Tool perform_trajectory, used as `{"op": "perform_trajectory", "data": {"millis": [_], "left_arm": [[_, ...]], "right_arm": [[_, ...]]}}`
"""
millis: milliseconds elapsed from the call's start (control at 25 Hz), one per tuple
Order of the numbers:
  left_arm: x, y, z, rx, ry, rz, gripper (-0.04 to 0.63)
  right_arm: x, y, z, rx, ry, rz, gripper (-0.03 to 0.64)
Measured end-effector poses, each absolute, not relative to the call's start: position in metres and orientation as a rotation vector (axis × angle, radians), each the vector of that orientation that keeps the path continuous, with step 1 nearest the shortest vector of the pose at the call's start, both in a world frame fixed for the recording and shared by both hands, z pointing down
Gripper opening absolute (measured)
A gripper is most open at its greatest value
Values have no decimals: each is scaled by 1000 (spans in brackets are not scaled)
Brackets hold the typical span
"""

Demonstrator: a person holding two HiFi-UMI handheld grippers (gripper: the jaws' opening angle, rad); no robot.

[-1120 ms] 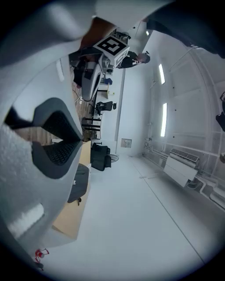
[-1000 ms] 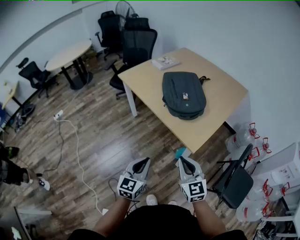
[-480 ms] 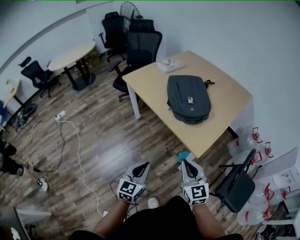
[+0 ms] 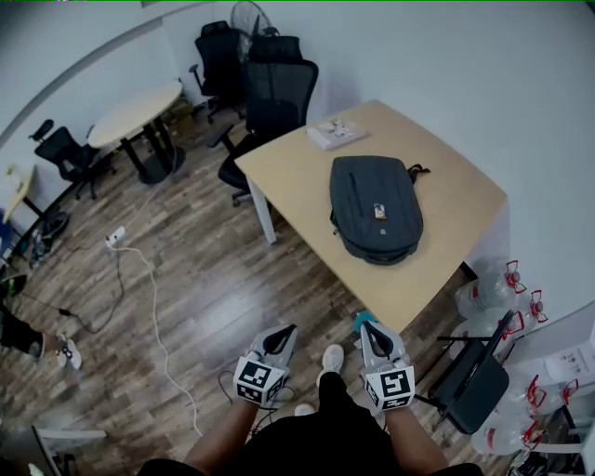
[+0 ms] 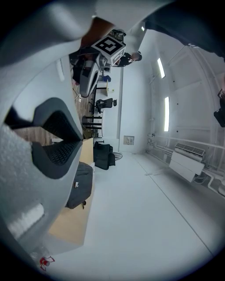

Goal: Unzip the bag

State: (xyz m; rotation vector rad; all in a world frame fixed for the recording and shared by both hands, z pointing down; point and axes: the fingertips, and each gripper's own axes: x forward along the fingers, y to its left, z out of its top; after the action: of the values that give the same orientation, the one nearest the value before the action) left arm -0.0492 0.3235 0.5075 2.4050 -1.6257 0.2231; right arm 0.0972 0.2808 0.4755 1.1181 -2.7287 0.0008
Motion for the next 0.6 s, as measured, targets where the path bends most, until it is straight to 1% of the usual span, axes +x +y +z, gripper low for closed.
{"op": "perform_trajectory", "data": {"millis": [360, 600], "left_arm": [[-62, 217, 507, 2385, -1624, 305, 18], [-67, 161, 514, 2387, -1632, 348, 18]], "right_arm": [[72, 182, 484, 1043, -2738, 56, 3], [72, 120, 488, 1017, -2748, 73, 3]]}}
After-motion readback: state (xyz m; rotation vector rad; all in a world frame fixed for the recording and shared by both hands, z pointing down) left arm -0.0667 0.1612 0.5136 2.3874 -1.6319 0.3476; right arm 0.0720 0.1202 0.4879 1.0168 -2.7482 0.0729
